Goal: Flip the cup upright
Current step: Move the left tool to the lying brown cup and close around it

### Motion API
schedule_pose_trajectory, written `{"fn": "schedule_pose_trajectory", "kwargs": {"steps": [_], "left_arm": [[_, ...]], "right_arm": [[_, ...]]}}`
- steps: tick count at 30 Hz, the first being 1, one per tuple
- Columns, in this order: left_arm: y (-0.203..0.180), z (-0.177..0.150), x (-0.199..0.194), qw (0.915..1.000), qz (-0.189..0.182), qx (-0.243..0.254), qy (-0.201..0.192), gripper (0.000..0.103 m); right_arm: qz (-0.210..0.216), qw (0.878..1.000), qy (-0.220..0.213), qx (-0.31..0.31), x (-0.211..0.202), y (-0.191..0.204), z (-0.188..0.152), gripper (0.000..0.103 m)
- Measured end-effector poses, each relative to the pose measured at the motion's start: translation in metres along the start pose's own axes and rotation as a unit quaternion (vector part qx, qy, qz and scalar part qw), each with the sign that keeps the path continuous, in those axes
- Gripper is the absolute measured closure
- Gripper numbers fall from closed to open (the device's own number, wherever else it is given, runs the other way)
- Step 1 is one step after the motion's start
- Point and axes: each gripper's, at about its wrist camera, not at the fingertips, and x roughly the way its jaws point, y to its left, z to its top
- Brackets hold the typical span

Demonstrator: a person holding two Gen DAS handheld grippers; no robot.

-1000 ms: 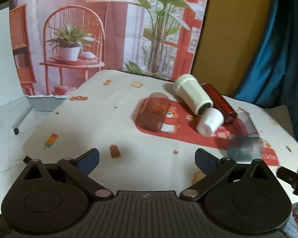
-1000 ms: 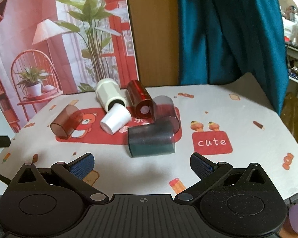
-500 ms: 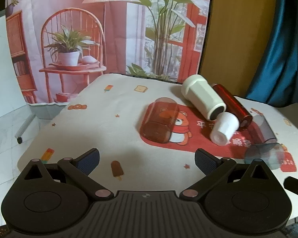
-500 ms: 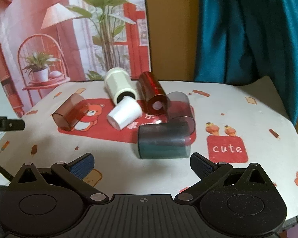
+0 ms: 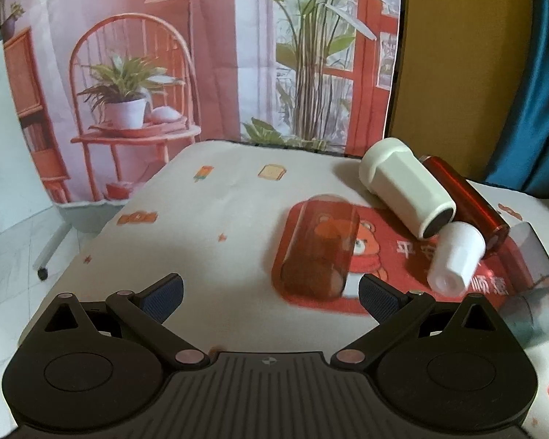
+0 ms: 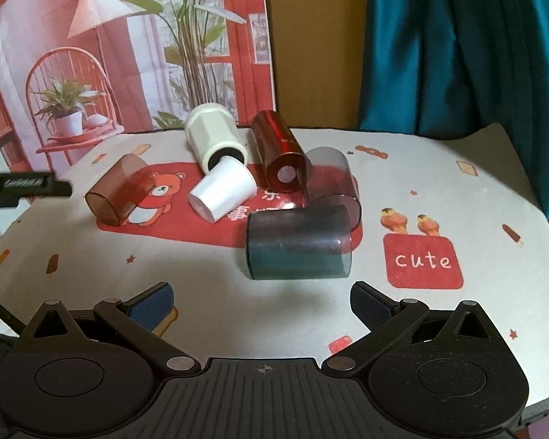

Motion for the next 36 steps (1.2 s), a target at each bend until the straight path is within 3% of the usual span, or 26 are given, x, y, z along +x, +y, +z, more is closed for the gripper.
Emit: {"fn": "schedule_pose_trajectory", "kwargs": {"steps": [4, 10, 15, 16, 18, 25, 32, 36], "left_arm": [[-0.009, 0.013, 0.020, 0.9999, 0.000, 0.006, -0.012, 0.000], [-0.028, 0.025, 0.067, 0.9990, -0.006, 0.045, 0.006, 0.002], [-0.028, 0.021, 0.093, 0.9979, -0.027, 0.048, 0.035, 0.014], [-0.027, 0.019, 0.091, 0.9978, -0.035, 0.047, 0.033, 0.019], [-0.029, 0.016, 0.084, 0.9973, -0.053, 0.046, 0.022, 0.043], [-0.034, 0.003, 0.070, 0.9971, -0.055, 0.050, 0.019, 0.044], [-0.039, -0.012, 0.043, 0.9943, -0.080, 0.050, 0.051, 0.044], [-0.049, -0.026, 0.023, 0.9940, -0.075, 0.044, 0.067, 0.043]], "right_arm": [[-0.005, 1.000, -0.001, 0.002, 0.001, -0.002, 0.002, 0.000], [-0.020, 0.999, -0.009, 0.034, -0.001, -0.016, 0.001, 0.000], [-0.024, 0.998, -0.005, 0.052, 0.004, -0.024, 0.000, 0.000], [-0.022, 0.998, -0.007, 0.050, 0.004, -0.023, 0.000, 0.000], [-0.018, 0.999, -0.008, 0.047, 0.003, -0.020, 0.000, 0.000], [-0.007, 0.998, -0.019, 0.058, -0.005, -0.018, -0.004, 0.000], [-0.004, 0.997, -0.035, 0.073, -0.019, -0.021, -0.007, 0.000], [0.000, 0.996, -0.045, 0.076, -0.027, -0.022, -0.009, 0.000]]}}
